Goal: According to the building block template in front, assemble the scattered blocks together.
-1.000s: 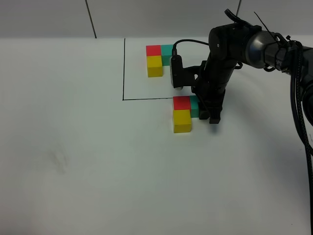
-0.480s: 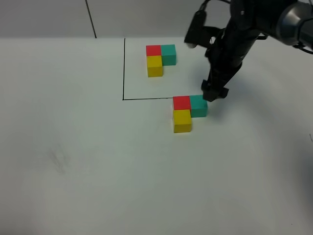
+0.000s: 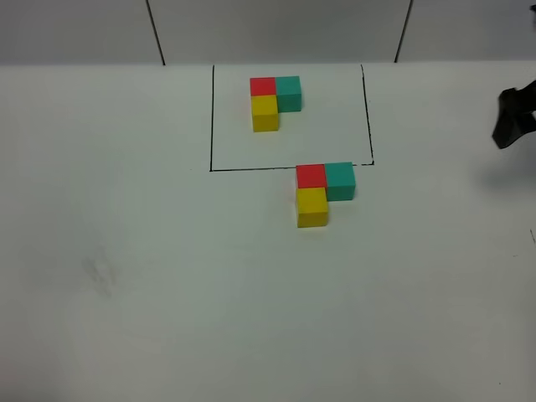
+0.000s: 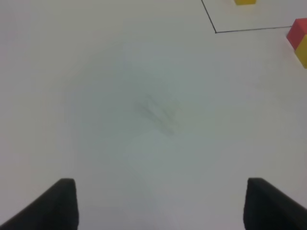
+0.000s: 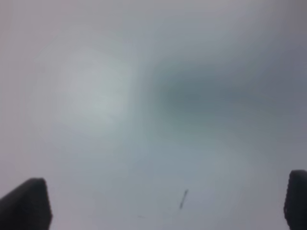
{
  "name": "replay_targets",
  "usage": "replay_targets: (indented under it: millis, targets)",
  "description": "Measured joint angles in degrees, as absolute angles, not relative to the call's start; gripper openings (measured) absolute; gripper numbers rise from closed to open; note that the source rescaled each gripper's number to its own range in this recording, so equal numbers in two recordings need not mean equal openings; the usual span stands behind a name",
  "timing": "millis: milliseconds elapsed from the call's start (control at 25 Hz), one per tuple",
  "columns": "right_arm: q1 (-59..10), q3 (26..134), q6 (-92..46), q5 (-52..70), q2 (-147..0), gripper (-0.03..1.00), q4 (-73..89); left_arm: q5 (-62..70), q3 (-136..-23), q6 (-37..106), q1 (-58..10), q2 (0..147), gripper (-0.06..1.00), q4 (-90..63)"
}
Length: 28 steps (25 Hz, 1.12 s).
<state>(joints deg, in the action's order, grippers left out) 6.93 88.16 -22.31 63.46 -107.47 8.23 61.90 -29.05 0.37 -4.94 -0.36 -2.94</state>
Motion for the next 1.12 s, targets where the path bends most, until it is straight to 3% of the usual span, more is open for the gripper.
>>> replay_targets:
  millis: [200, 560, 1120]
  targets:
    - [13.5, 72.5, -18.7, 53.9, -89.6, 1.00, 8.5, 61.9, -29.0, 0.4, -4.9, -0.4, 0.57, -2.9]
    - [15.1, 55.5, -10.2, 59.1, -57.7, 1.00, 7.4, 61.9, -29.0, 0.4, -4.9, -0.4, 0.57, -2.9]
    - [-1.5, 38.4, -2.8, 62.4, -28.3, 1.00, 3.5, 61.9, -29.0, 0.4, -4.9, -0.4, 0.57, -2.9]
